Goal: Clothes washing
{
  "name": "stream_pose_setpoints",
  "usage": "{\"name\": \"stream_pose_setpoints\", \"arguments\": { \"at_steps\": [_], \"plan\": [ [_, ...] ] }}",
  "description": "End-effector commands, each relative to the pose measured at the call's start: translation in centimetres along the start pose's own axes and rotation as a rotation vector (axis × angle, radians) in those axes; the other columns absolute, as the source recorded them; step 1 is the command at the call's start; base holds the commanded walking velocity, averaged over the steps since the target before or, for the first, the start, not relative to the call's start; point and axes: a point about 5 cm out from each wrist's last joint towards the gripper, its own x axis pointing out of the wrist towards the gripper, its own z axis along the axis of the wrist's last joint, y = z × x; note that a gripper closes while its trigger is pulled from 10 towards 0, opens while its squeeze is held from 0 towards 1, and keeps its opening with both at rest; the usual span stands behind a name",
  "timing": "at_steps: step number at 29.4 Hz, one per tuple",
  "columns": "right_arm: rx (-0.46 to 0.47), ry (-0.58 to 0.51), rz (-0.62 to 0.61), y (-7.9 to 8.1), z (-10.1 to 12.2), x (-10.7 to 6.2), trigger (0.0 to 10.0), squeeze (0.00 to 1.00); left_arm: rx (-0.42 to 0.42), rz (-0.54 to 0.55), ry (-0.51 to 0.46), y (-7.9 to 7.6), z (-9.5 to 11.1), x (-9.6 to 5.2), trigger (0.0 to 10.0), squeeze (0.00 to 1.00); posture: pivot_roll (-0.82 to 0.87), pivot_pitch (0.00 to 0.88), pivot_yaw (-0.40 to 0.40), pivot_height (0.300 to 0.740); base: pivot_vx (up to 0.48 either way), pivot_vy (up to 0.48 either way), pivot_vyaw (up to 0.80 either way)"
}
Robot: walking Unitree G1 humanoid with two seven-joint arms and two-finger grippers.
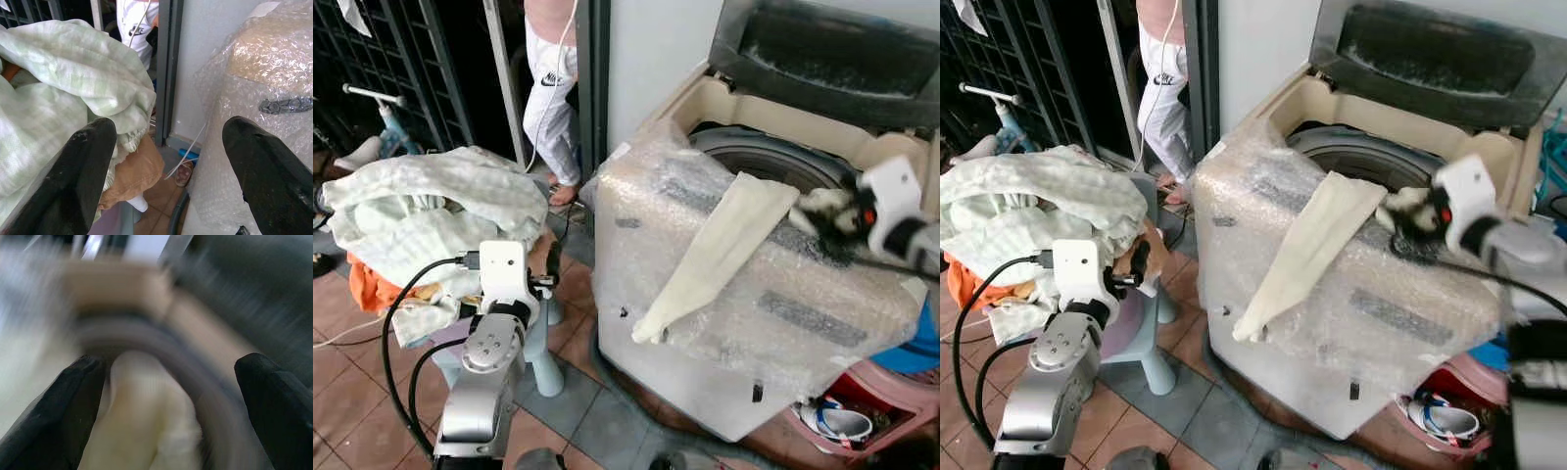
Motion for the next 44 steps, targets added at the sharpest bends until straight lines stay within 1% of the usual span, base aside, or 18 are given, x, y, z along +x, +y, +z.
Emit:
{"name": "stream_pose_setpoints", "arguments": {
  "at_steps": [1, 3, 4, 7, 9, 10, 11, 12, 13, 16, 17, 23, 24, 25, 26, 31, 34, 44],
  "plan": [
    [-0.027, -0.14, -0.091, -0.6, 3.1, 0.6, 10.0, 0.33, 0.011, -0.007, -0.007, -0.1, 0.2, 0.2, 10.0, 0.0, -0.04, 0.0, -0.018, 0.74, 0.0, 0.0, 0.0],
    [-0.048, -0.194, -0.107, -0.6, 4.2, 0.7, 10.0, 0.33, 0.011, -0.007, -0.007, -0.1, 0.2, 0.2, 10.0, 0.0, -0.04, 0.0, -0.018, 0.74, 0.0, 0.0, 0.0],
    [-0.053, -0.25, -0.105, -0.3, 5.6, 0.8, 10.0, 0.0, 0.009, -0.006, -0.006, -0.1, 0.1, 0.2, 10.0, 0.0, -0.05, 0.0, -0.017, 0.74, 0.0, 0.0, 0.0],
    [-0.057, -0.293, -0.09, 0.3, 6.3, 1.2, 10.0, 0.0, 0.008, -0.007, -0.006, -0.2, 0.1, 0.2, 10.0, 0.0, -0.05, 0.0, -0.018, 0.74, 0.0, 0.0, 0.0],
    [-0.048, -0.302, 0.032, 2.3, 6.5, 1.5, 10.0, 0.0, 0.007, -0.009, -0.005, -0.3, 0.1, 0.2, 10.0, 0.0, -0.05, 0.0, -0.016, 0.74, 0.0, 0.0, 0.0],
    [-0.048, -0.302, 0.032, 2.3, 6.5, 1.5, 10.0, 0.0, 0.007, -0.009, -0.005, -0.3, 0.1, 0.2, 10.0, 0.0, -0.05, 0.0, -0.016, 0.74, 0.0, 0.0, 0.0],
    [-0.064, -0.277, 0.232, 5.0, 5.7, 1.2, 10.0, 0.0, 0.005, -0.012, -0.005, -0.4, 0.1, 0.2, 10.0, 0.0, -0.06, 0.0, -0.016, 0.74, 0.0, 0.0, 0.0],
    [-0.064, -0.277, 0.232, 5.0, 5.7, 1.2, 10.0, 0.0, 0.005, -0.012, -0.005, -0.4, 0.1, 0.2, 10.0, 0.0, -0.06, 0.0, -0.016, 0.74, 0.0, 0.0, 0.0],
    [-0.083, -0.241, 0.388, 7.1, 4.5, 0.4, 10.0, 0.0, 0.003, -0.014, -0.005, -0.5, 0.1, 0.3, 10.0, 0.0, -0.06, 0.0, -0.015, 0.74, 0.0, 0.0, 0.0],
    [-0.092, -0.223, 0.437, 7.7, 4.0, 0.1, 10.0, 0.0, 0.003, -0.015, -0.005, -0.5, 0.1, 0.3, 10.0, 0.0, -0.06, 0.0, -0.015, 0.74, 0.0, 0.0, 0.0],
    [-0.12, -0.139, 0.571, 9.4, 1.9, -1.5, 10.0, 0.0, 0.003, -0.017, -0.005, -0.5, 0.1, 0.3, 10.0, 0.0, -0.06, 0.0, -0.017, 0.74, 0.0, 0.0, 0.0],
    [-0.193, -0.023, 0.649, 10.4, -1.6, -3.4, 10.0, 0.0, 0.001, -0.017, -0.003, -0.5, 0.0, 0.3, 10.0, 0.0, -0.07, 0.0, -0.016, 0.74, 0.0, 0.0, 0.0],
    [-0.197, -0.008, 0.644, 10.4, -2.0, -3.5, 8.4, 0.0, 0.0, -0.018, -0.003, -0.6, 0.0, 0.4, 10.0, 0.0, -0.07, 0.0, -0.016, 0.74, 0.0, 0.0, 0.0],
    [-0.197, -0.008, 0.644, 10.4, -2.0, -3.5, 8.4, 0.0, 0.0, -0.018, -0.003, -0.6, 0.0, 0.4, 10.0, 0.0, -0.07, 0.0, -0.016, 0.74, 0.0, 0.0, 0.0],
    [-0.235, 0.038, 0.629, 10.5, -2.9, -3.5, 0.0, 0.0, -0.001, -0.022, -0.005, -0.8, 0.0, 0.4, 10.0, 0.0, -0.06, 0.0, -0.013, 0.74, 0.0, 0.0, 0.0],
    [-0.27, 0.088, 0.569, 10.3, -3.7, -3.3, 0.0, 0.0, 0.0, -0.024, -0.007, -0.8, 0.1, 0.4, 10.0, 0.0, -0.06, 0.0, -0.012, 0.74, 0.0, 0.0, 0.0],
    [-0.276, 0.109, 0.45, 9.8, -3.9, -2.5, 0.0, 0.0, 0.004, -0.021, -0.007, -0.6, 0.1, 0.4, 10.0, 0.0, -0.06, 0.0, -0.014, 0.74, 0.0, 0.0, 0.0],
    [-0.254, 0.126, 0.41, 10.1, -4.5, -2.1, 0.0, 0.0, 0.002, -0.018, -0.003, -0.6, 0.0, 0.2, 10.0, 0.0, -0.06, 0.0, -0.017, 0.74, 0.0, 0.0, 0.0]
  ]
}}
